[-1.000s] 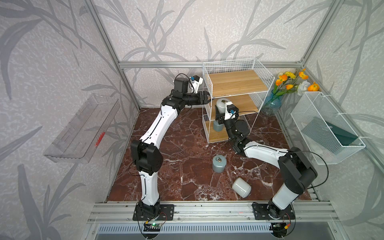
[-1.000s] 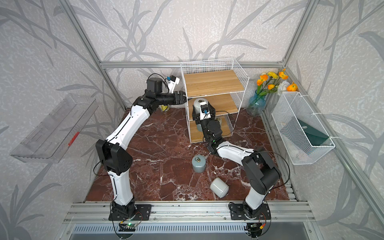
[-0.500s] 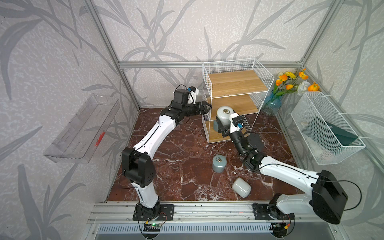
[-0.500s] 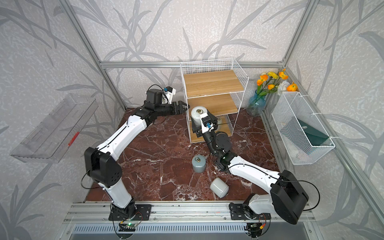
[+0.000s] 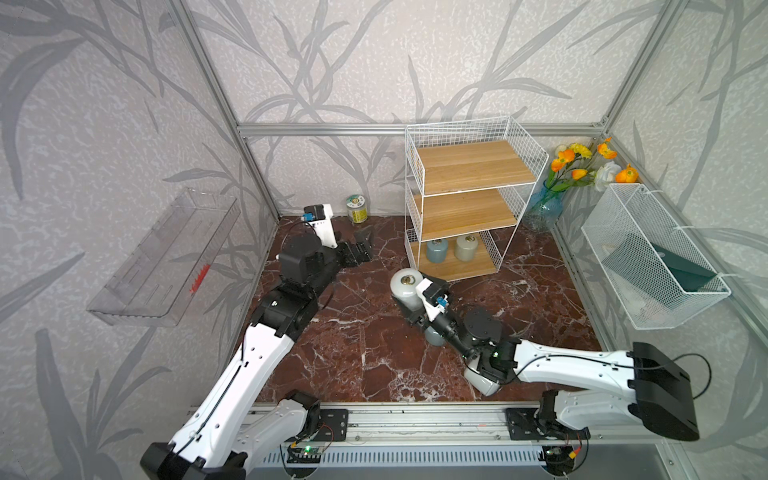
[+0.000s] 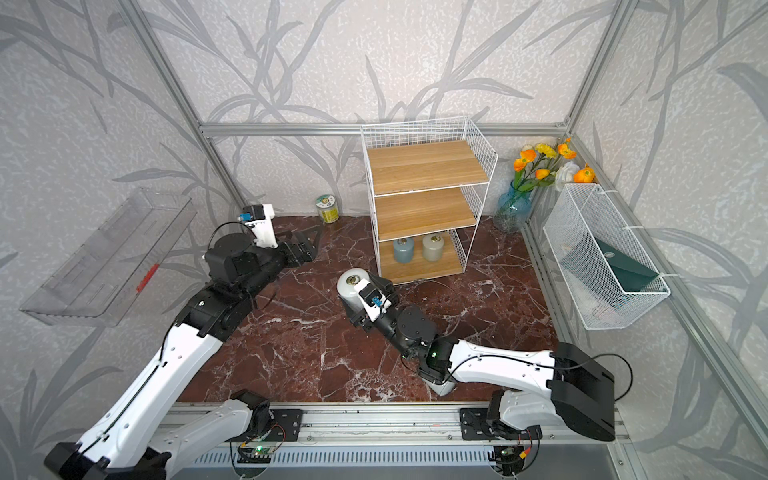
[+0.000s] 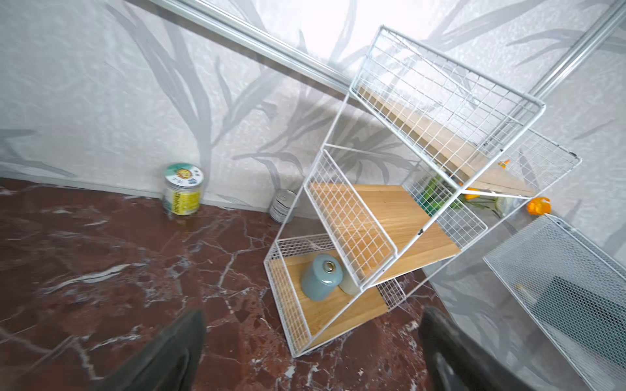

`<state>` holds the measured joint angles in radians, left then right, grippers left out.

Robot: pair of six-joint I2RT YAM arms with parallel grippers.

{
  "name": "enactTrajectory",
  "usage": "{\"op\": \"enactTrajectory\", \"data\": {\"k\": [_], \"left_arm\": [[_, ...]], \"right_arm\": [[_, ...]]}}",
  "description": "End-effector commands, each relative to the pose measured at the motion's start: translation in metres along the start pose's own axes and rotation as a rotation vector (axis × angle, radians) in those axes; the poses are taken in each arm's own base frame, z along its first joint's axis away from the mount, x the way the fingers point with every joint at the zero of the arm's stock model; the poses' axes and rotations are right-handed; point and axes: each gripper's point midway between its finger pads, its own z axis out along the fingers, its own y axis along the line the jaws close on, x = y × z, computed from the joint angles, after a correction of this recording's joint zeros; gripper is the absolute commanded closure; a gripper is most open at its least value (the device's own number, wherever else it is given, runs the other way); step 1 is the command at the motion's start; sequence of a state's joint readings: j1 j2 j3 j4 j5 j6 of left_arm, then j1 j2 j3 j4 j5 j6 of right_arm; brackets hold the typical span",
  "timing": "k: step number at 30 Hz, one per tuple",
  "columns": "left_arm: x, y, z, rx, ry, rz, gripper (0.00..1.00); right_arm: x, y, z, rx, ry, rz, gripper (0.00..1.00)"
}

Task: Remove the tea canisters from the shelf
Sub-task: Place the tea canister at the center of the board.

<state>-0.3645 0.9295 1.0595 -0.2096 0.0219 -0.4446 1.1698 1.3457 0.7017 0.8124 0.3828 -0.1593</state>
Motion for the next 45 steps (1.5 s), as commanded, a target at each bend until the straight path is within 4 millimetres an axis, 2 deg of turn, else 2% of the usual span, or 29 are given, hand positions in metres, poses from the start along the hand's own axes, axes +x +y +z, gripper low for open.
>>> {"op": "enactTrajectory", "data": {"k": [1, 4, 11, 14, 22, 28, 33, 38, 45], "left_arm": [[0.006, 0.032, -0.028, -0.139, -0.042, 0.016, 0.00], [0.018, 0.043, -0.046, -0.168, -0.043, 0.002, 0.00], [0.046, 0.060, -0.062, -0.207, -0.003, 0.007, 0.00], [0.052, 0.065, -0.065, -0.216, 0.002, 0.009, 0.00], [0.066, 0.078, -0.078, -0.245, -0.012, 0.007, 0.00], [0.078, 0.086, -0.081, -0.263, -0.001, 0.004, 0.00], [0.084, 0.089, -0.079, -0.270, 0.001, -0.005, 0.00], [0.085, 0.090, -0.072, -0.276, 0.003, 0.009, 0.00], [0.095, 0.091, -0.060, -0.275, 0.043, 0.006, 0.00]], "right_arm": [[-0.006, 0.011, 0.015, 0.014, -0.072, 0.180, 0.38], [0.025, 0.030, 0.033, 0.001, -0.034, 0.254, 0.38], [0.058, 0.084, 0.072, -0.007, -0.052, 0.250, 0.37], [0.075, 0.093, 0.084, 0.021, -0.045, 0.265, 0.35], [0.113, 0.104, 0.110, 0.078, -0.010, 0.242, 0.32], [0.139, 0.111, 0.129, 0.101, 0.028, 0.231, 0.32], [0.170, 0.104, 0.148, 0.139, 0.084, 0.236, 0.31], [0.190, 0.090, 0.164, 0.176, 0.113, 0.236, 0.31], [0.214, 0.089, 0.169, 0.186, 0.169, 0.239, 0.29]]}}
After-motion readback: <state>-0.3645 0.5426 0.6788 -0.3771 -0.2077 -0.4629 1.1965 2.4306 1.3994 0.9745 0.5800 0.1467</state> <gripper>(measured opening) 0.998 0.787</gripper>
